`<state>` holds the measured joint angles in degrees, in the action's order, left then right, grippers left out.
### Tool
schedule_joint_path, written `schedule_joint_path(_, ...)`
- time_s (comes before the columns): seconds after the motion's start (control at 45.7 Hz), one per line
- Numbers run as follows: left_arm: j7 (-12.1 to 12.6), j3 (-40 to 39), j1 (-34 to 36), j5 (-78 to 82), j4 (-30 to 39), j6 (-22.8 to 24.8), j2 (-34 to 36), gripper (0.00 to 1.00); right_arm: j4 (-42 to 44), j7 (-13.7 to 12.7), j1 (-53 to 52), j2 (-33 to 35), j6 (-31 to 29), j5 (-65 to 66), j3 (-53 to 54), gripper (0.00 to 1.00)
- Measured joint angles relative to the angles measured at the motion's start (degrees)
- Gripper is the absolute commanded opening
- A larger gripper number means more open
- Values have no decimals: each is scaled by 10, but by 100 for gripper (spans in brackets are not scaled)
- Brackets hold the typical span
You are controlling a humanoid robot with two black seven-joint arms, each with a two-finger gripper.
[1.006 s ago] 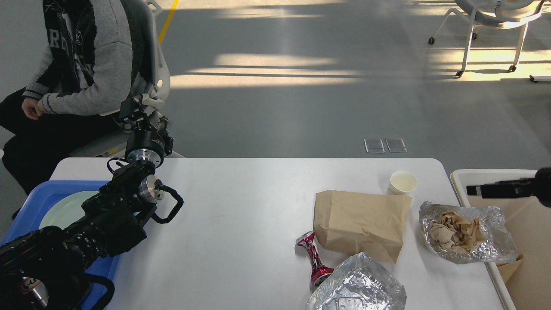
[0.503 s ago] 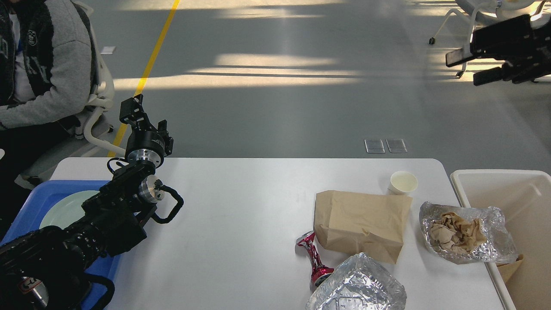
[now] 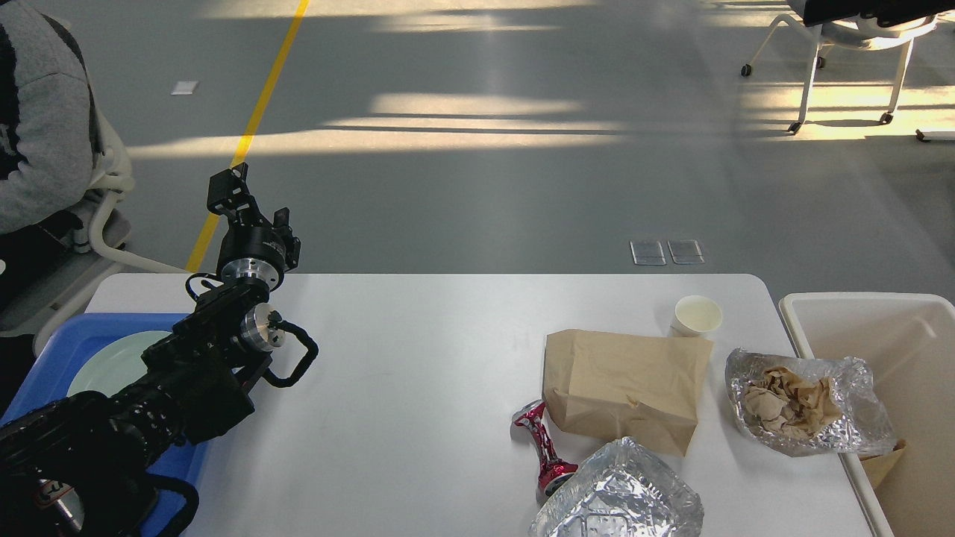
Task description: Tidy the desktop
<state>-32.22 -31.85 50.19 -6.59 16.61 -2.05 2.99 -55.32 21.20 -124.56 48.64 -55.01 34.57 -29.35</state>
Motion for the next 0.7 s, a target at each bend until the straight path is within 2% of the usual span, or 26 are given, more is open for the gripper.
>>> schedule_joint_path(0.153,0,0,0,0,0,0,0,96,17,-1,24,0,0,-75,17,100)
schedule_joint_path(0.241,0,0,0,0,0,0,0,96,38,-13,59,0,0,-142,19,100)
schedule_joint_path(0.284,0,0,0,0,0,0,0,96,40,-31,67,-1,0,-156,19,100)
schedule_joint_path(0.459,0,0,0,0,0,0,0,96,35,-171,83,-5,0,-168,20,100)
schedule_joint_path(0.503,0,0,0,0,0,0,0,96,35,-197,88,-6,0,-168,20,100)
schedule_joint_path(0.591,0,0,0,0,0,0,0,96,34,-235,101,-7,0,-168,20,100)
schedule_joint_path(0.7,0,0,0,0,0,0,0,96,32,-245,115,-10,0,-168,19,100)
